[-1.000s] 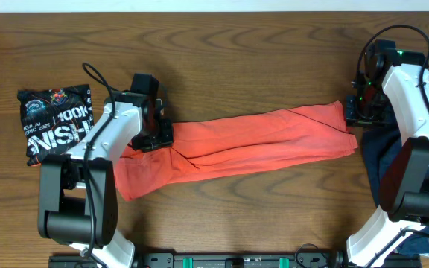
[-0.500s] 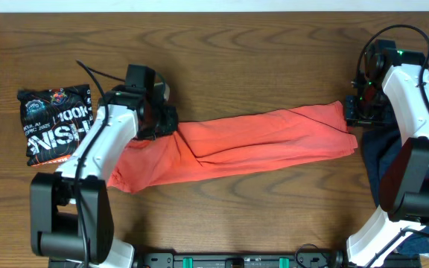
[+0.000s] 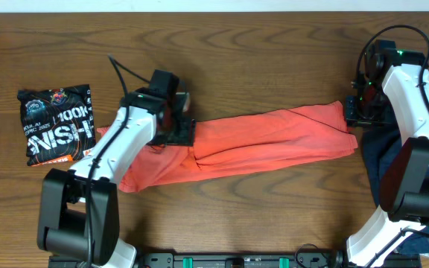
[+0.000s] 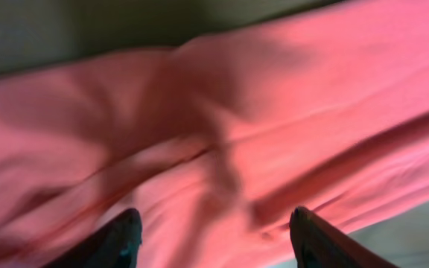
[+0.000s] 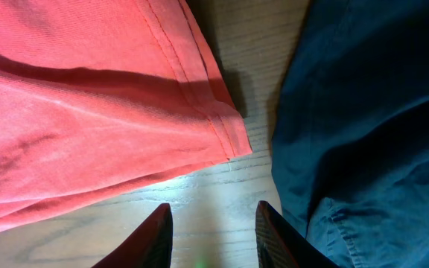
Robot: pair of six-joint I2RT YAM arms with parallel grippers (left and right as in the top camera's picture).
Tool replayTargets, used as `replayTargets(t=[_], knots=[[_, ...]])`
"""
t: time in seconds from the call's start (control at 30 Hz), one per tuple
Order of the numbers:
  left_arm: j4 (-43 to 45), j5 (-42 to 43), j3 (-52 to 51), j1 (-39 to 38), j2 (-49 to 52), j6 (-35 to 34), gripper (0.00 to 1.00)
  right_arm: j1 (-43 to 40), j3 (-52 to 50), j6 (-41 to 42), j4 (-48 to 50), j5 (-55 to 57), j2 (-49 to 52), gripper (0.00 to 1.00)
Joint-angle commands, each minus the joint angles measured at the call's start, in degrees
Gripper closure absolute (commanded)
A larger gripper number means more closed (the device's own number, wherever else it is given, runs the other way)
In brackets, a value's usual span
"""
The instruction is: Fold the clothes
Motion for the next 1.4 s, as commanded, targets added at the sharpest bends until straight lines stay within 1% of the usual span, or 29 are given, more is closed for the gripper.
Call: replayTargets(t=[0.0,0.03,0.1,0.17,0.27,0.37,0.53,0.63,0.73,0.83,0.9,0.93,0.97,1.0,1.1,1.23,1.37], knots=[[-3.39,-8.41,0.85,2.19,-4.04,0.55,0.34,-0.63,-0.35,-1.09,0.02,-0.02,-0.96,0.65],[-4.98,-10.25,0.85,2.78,-5.66,0.35,0.33,-0.63,-0.35,-1.09,0.09,-0.02,-0.96,0.65],[-7.54,-14.67,0.83,3.89,-8.81,-2.12,0.33,-0.63,-0.35,-1.09,0.17,-0.02,-0.96,0.65],[-9.2,-17.14,0.68,5.03,-11.17,-3.54,0.33,-0.63,-0.35,-1.09,0.2,0.0,-0.96,0.65],[-9.55,-17.22,-0.37,6.97,-12.31,-3.58,0.33,-0.63,-0.35,-1.09,0.35,-0.02,-0.96,0.65],[-8.52,-17.18,-2.93,8.94,-11.21,-5.62,0.34,-0.63,-0.35,-1.09,0.33,-0.02,-0.96,0.65],[-3.21,-16.55,-8.66,10.23,-8.61,-6.43,0.38,-0.63,-0.35,-1.09,0.31,-0.02,-0.96,0.66],[-0.31,-16.52,-10.49,10.23,-6.95,-7.1,0.43,-0.63,-0.35,-1.09,0.31,-0.02,-0.96,0.66],[1.49,-16.06,-10.84,10.21,-5.88,-7.5,0.51,-0.63,-0.35,-1.09,0.31,-0.02,-0.96,0.67],[3.21,-14.99,-10.82,10.23,-5.86,-7.48,0.64,-0.63,-0.35,-1.09,0.31,-0.02,-0.96,0.67],[3.89,-15.04,-10.82,10.23,-5.86,-7.48,0.77,-0.63,-0.35,-1.09,0.31,-0.02,-0.96,0.67],[4.11,-15.04,-10.82,10.23,-5.86,-7.45,0.81,-0.63,-0.35,-1.09,0.33,-0.02,-0.96,0.67],[4.26,-15.04,-10.82,10.23,-5.86,-7.48,0.9,-0.63,-0.35,-1.09,0.31,-0.02,-0.96,0.67],[4.28,-15.08,-10.71,10.23,-5.88,-7.45,0.93,-0.63,-0.35,-1.09,0.33,-0.02,-0.96,0.67],[4.7,-15.5,-10.08,10.32,-5.97,-7.21,0.94,-0.63,-0.35,-1.09,0.31,-0.02,-0.96,0.67],[5.42,-20.35,-8.04,10.93,-6.73,-7.26,0.94,-0.63,-0.35,-1.09,0.31,0.0,-0.96,0.67],[8.55,-26.21,-7.26,12.37,-7.23,-7.26,0.94,-0.63,-0.35,-1.09,0.33,-0.02,-0.96,0.67]])
